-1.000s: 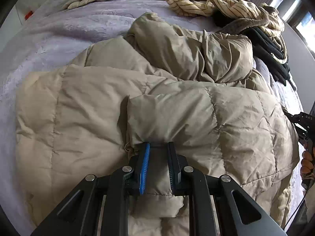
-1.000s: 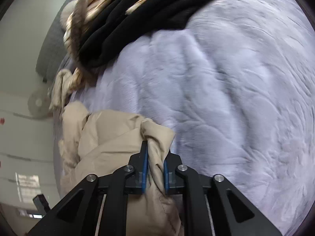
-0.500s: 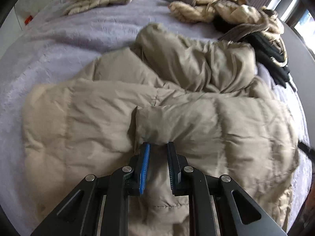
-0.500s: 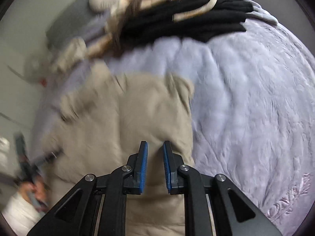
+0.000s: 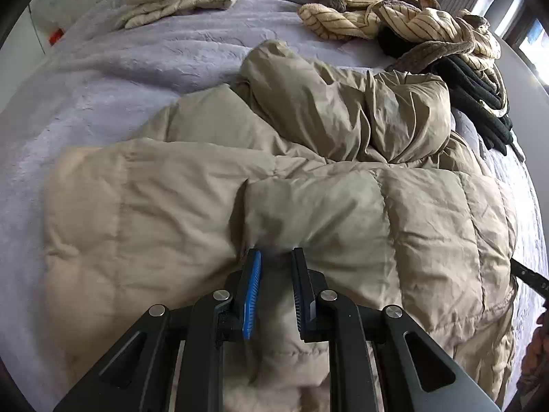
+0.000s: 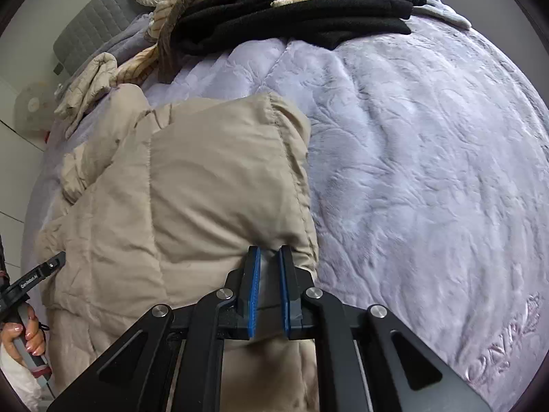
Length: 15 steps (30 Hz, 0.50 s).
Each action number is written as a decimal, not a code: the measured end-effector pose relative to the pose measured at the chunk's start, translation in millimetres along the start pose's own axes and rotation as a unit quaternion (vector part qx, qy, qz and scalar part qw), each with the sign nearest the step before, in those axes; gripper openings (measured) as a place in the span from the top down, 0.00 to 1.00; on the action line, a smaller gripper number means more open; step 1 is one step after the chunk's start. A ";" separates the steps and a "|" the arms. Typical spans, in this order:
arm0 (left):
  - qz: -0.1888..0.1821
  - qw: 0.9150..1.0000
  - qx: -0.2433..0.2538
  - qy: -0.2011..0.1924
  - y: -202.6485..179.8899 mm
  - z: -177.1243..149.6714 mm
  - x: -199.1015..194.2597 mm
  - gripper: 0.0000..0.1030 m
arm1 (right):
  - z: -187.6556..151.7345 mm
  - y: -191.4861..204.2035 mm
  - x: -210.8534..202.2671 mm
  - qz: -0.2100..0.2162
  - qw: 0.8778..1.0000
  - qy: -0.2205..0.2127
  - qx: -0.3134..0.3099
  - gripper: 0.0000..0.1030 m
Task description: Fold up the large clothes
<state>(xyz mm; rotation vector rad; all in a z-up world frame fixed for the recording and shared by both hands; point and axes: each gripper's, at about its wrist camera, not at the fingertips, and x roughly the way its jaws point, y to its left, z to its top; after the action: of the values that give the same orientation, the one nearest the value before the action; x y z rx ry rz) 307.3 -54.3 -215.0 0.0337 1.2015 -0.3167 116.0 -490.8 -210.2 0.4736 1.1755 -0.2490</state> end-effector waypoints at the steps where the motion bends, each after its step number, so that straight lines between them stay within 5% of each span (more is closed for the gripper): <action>1: 0.004 1.000 0.000 0.000 1.4 -1.3 -3.4 0.81 | -2.1 1.5 -3.3 -0.001 1.000 -0.002 0.002 0.90; 15: 0.028 1.000 0.005 0.014 -0.4 -33.6 -34.0 0.81 | -34.2 2.4 -34.7 0.021 1.000 0.015 0.012 0.86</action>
<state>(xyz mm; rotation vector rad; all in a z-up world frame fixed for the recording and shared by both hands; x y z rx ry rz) 265.6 -40.6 -195.9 0.0805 1.2254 -0.2749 75.9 -474.3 -187.8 0.5244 1.1914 -0.2201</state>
